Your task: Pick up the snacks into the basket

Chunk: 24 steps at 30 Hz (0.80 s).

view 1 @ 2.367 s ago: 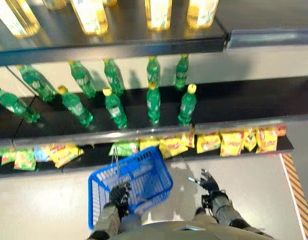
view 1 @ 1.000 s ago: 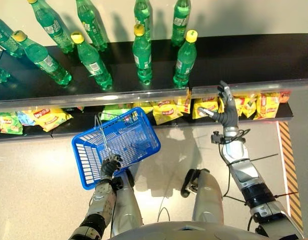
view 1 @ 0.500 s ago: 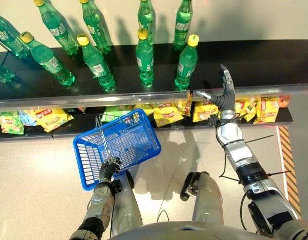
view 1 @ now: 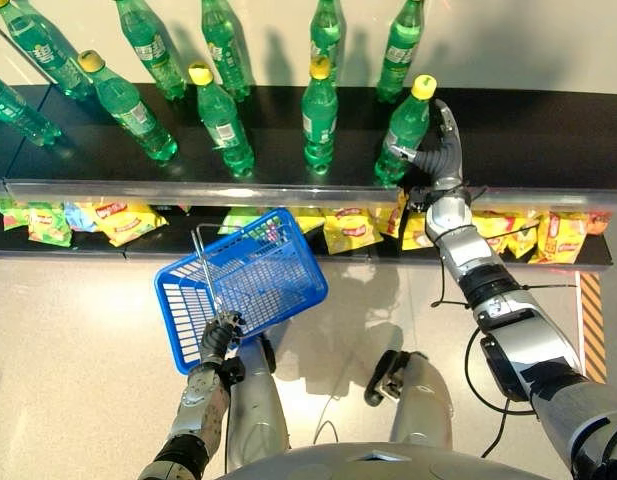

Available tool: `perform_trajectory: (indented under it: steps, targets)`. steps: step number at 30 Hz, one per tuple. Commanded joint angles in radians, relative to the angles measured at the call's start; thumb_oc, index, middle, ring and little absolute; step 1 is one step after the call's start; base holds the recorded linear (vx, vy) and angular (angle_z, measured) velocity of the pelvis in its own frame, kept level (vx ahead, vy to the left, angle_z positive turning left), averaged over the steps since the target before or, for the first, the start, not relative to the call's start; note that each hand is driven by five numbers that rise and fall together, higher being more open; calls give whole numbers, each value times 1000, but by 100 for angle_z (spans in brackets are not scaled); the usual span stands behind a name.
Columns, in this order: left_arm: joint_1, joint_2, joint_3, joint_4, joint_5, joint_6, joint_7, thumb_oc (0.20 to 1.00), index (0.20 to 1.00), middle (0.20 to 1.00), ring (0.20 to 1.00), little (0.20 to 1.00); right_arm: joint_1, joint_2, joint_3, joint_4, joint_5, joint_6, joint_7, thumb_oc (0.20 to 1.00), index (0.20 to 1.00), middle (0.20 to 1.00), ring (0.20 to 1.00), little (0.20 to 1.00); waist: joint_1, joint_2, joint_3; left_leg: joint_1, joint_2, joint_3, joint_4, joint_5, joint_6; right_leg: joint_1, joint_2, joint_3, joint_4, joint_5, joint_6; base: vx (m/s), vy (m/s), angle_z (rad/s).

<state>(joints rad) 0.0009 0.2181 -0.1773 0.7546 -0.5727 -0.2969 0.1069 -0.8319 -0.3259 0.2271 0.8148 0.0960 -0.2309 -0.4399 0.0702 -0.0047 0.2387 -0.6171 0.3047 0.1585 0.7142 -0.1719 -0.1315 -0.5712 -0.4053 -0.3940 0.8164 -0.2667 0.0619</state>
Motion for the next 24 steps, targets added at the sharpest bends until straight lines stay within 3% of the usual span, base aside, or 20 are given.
perform_trajectory:
  steps: [1,3,4,5,6,8,9,10,11,12,13,20,21,22,23,24]
  targets:
    - [54,18,-83,-80,-28,-25,-23,200,200,200,200,200,-102,-22,-2,36,58,-37,17,1000,1000,1000,1000,1000,25,18,-17,7,-18,33,3,-8,59,25,18,-2,-100,105,59,0,0,0]
    - [59,20,-90,-85,-31,-24,-26,200,200,200,200,200,-126,-27,11,75,69,-31,26,1000,1000,1000,1000,1000,31,19,-14,14,-17,27,20,-37,47,30,18,6,-79,80,72,31,2,0]
    - [56,22,-92,-84,-33,-22,-28,200,200,200,200,200,-146,-29,14,96,73,-28,30,1000,1000,1000,1000,1000,31,19,-13,5,-20,33,8,-10,59,24,16,-2,-94,103,59,68,10,3]
    - [57,24,-96,-80,-35,-21,-28,200,200,200,200,200,-168,-28,26,133,81,-22,35,1000,1000,1000,1000,1000,35,21,-12,12,-19,25,22,-36,47,31,15,5,-77,82,73,-67,16,2]
    - [55,24,-96,-81,-35,-21,-28,200,200,200,200,200,-171,-29,26,134,81,-23,35,1000,1000,1000,1000,1000,34,20,-12,4,-21,32,7,-9,59,25,15,-3,-94,105,59,0,0,0]
    - [56,26,-98,-86,-38,-20,-30,200,200,200,200,200,-195,-28,39,163,85,-17,42,1000,1000,1000,1000,1000,36,21,-9,5,-24,32,6,-8,59,26,15,-2,-93,106,60,-3,9,3]
    - [57,28,-102,-82,-41,-19,-30,200,200,200,200,200,-214,-22,43,196,92,-13,46,1000,1000,1000,1000,1000,40,22,-6,14,-23,23,20,-34,47,32,15,7,-75,84,74,-2,7,5]
    - [54,29,-103,-82,-41,-19,-31,200,200,200,200,200,-228,-21,48,214,93,-11,47,1000,1000,1000,1000,1000,40,21,-6,6,-26,30,5,-7,59,27,15,-2,-92,107,61,68,0,1]
    - [55,29,-103,-82,-41,-19,-31,200,200,200,200,200,-227,-21,49,215,94,-11,48,1000,1000,1000,1000,1000,41,22,-5,14,-24,24,20,-34,47,33,15,7,-76,84,74,-68,6,3]
    - [54,31,-105,-82,-40,-18,-32,200,200,200,200,200,-242,-21,55,235,92,-8,50,1000,1000,1000,1000,1000,43,21,-5,5,-27,29,6,-6,59,28,14,-3,-93,108,61,67,1,3]
    - [56,33,-108,-84,-42,-16,-33,200,200,200,200,200,-258,-16,64,266,97,-2,58,1000,1000,1000,1000,1000,47,22,-3,11,-26,21,25,-35,47,33,13,6,-72,84,75,0,0,0]
    - [55,41,-114,-78,-45,-15,-36,200,200,200,200,200,-319,-9,84,364,112,10,78,1000,1000,1000,1000,1000,56,26,-2,10,-33,15,24,-34,49,34,10,3,-70,84,76,9,1,0]
    - [55,41,-115,-77,-44,-14,-37,200,200,200,200,200,-323,-10,82,374,117,11,80,950,950,950,950,950,57,26,-2,11,-34,14,23,-34,50,34,10,3,-69,84,76,-7,12,3]
    - [54,42,-115,-76,-44,-13,-37,200,200,200,200,200,-330,-9,82,379,124,10,80,404,404,404,404,404,58,27,-1,10,-35,13,26,-35,50,34,10,4,-67,84,76,-1,15,5]
    - [54,43,-117,-71,-44,-13,-39,200,200,200,200,200,-338,-13,83,382,127,8,79,200,200,200,200,200,59,27,-1,12,-36,13,25,-34,51,37,9,4,-68,85,76,1,10,6]
    - [54,43,-117,-71,-44,-13,-39,200,200,200,200,200,-338,-13,83,382,127,7,79,200,200,200,200,200,59,27,0,12,-36,13,25,-34,51,37,9,4,-68,85,76,0,9,6]
